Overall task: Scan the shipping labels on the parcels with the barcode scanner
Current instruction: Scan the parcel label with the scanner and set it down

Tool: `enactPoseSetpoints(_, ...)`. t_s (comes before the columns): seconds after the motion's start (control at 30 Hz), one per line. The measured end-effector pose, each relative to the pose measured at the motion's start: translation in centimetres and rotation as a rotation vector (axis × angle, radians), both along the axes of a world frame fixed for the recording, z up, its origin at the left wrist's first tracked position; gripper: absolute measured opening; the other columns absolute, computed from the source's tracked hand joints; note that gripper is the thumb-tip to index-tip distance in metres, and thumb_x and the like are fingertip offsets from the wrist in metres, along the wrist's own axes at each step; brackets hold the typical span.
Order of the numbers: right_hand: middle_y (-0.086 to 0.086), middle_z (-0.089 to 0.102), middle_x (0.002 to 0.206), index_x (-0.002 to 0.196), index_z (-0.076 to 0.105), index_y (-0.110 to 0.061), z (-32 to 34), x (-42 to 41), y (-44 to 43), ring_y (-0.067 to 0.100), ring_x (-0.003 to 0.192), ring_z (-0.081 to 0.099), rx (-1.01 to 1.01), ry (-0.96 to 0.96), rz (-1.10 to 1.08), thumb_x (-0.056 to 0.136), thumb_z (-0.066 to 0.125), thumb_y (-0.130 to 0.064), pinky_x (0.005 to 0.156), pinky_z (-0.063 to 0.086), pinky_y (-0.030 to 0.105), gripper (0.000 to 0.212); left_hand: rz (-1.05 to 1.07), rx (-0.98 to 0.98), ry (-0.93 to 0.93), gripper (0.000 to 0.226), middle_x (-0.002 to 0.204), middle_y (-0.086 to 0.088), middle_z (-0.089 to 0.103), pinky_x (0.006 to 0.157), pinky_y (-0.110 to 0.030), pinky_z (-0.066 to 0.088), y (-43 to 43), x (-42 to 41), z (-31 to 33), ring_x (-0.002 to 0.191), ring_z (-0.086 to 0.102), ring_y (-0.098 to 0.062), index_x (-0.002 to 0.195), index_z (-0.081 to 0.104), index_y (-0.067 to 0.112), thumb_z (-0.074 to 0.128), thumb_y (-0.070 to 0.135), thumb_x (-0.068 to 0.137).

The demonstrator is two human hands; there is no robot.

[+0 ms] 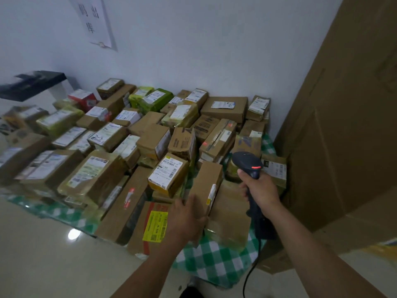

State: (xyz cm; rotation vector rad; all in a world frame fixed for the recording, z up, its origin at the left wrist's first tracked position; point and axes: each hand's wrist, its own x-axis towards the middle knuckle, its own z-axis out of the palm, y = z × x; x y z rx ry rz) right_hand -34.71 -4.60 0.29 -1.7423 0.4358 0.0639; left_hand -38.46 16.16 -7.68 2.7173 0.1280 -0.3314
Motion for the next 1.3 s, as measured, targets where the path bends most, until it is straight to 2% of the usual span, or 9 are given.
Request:
enactPoseSetpoints(0.3,0.012,0.063,0.065,0.086,0.065,-0.007,2.3,10.1,-0.2,0.024,0.055,0.059,-0.115,-0.038,-0.033,0.091,0.066,-0.032,0.055,0.048,0.032,0.026,-0.185,-0.124,-0.146,0.055,0.145,0.000,0.038,0.105,-0.035,0.043,-0.5,14.4,2.8,0.126,0.045,-0.017,0.146,0.038,0.027,0.054,0.044,0.097)
enactPoseSetpoints(0.47,0.012,0.065,0.064,0.077,0.061,-0.014,2.3,15.1,-0.4,0.018,0.050,0.059,-0.191,-0.005,-0.014,0.090,0.067,-0.031,0.052,0.049,0.030,0.022,-0.246,-0.099,-0.169,0.048,0.131,0.001,0.046,0.097,-0.030,0.041,-2.3,23.7,3.2,0.111,0.045,-0.011,0.140,0.042,0.029,0.056,0.038,0.095)
enactPoseSetpoints(0.63,0.014,0.069,0.070,0.080,0.060,-0.021,0.3,17.3,-0.6,0.019,0.051,0.061,-0.229,0.072,0.015,0.087,0.071,-0.035,0.053,0.050,0.031,0.018,-0.250,-0.040,0.066,0.078,0.133,-0.012,0.042,0.098,-0.035,0.042,-3.5,28.7,0.0,0.120,0.046,-0.027,0.147,0.028,0.012,0.062,0.052,0.088)
enactPoseSetpoints(0.77,0.010,0.069,0.070,0.083,0.062,-0.021,-0.9,17.8,-1.2,0.018,0.049,0.059,-0.210,0.128,-0.005,0.086,0.071,-0.035,0.052,0.050,0.031,0.017,-0.174,-0.028,0.093,0.114,0.146,-0.020,0.034,0.102,-0.036,0.042,-4.1,29.3,-2.8,0.130,0.044,-0.030,0.151,0.006,-0.003,0.056,0.073,0.082)
enactPoseSetpoints(0.87,0.004,0.067,0.066,0.080,0.062,-0.015,-1.1,17.9,-1.8,0.012,0.043,0.055,-0.193,0.147,-0.006,0.087,0.070,-0.033,0.047,0.046,0.025,0.021,-0.078,-0.132,0.120,0.123,0.149,-0.022,0.029,0.104,-0.037,0.041,-4.5,29.5,-3.9,0.133,0.041,-0.031,0.152,-0.001,-0.005,0.063,0.071,0.078)
enactPoseSetpoints(0.97,0.011,0.070,0.072,0.084,0.065,-0.010,-0.9,17.6,-2.3,0.017,0.047,0.058,-0.142,0.140,-0.006,0.088,0.069,-0.033,0.047,0.047,0.026,0.024,0.044,-0.335,0.100,0.101,0.134,-0.014,0.045,0.090,-0.033,0.047,-4.5,29.5,-3.3,0.113,0.050,-0.022,0.142,0.032,0.006,0.077,0.056,0.067)
enactPoseSetpoints(1.03,0.013,0.071,0.074,0.084,0.065,-0.008,-0.6,17.2,-2.6,0.021,0.050,0.060,-0.070,0.124,-0.033,0.088,0.069,-0.031,0.049,0.047,0.029,0.023,0.125,-0.456,0.049,0.090,0.127,-0.009,0.051,0.088,-0.032,0.047,-4.0,29.1,-1.8,0.108,0.048,-0.014,0.132,0.043,0.013,0.072,0.054,0.057)
enactPoseSetpoints(1.2,0.013,0.069,0.074,0.085,0.066,-0.008,0.2,16.4,-3.1,0.021,0.051,0.060,0.091,0.071,-0.074,0.087,0.070,-0.025,0.051,0.047,0.031,0.018,0.261,-0.616,-0.104,0.092,0.139,-0.002,0.044,0.100,-0.043,0.049,-2.7,27.9,3.3,0.123,0.048,-0.021,0.150,0.030,0.019,0.078,0.033,0.073)
enactPoseSetpoints(1.3,0.013,0.071,0.078,0.089,0.067,-0.007,1.2,16.3,-3.5,0.022,0.056,0.063,0.095,0.043,-0.041,0.087,0.070,-0.026,0.054,0.049,0.033,0.020,0.292,-0.699,-0.202,0.088,0.145,-0.001,0.042,0.104,-0.042,0.046,-1.9,27.1,5.5,0.129,0.046,-0.021,0.148,0.030,0.024,0.080,0.035,0.077)
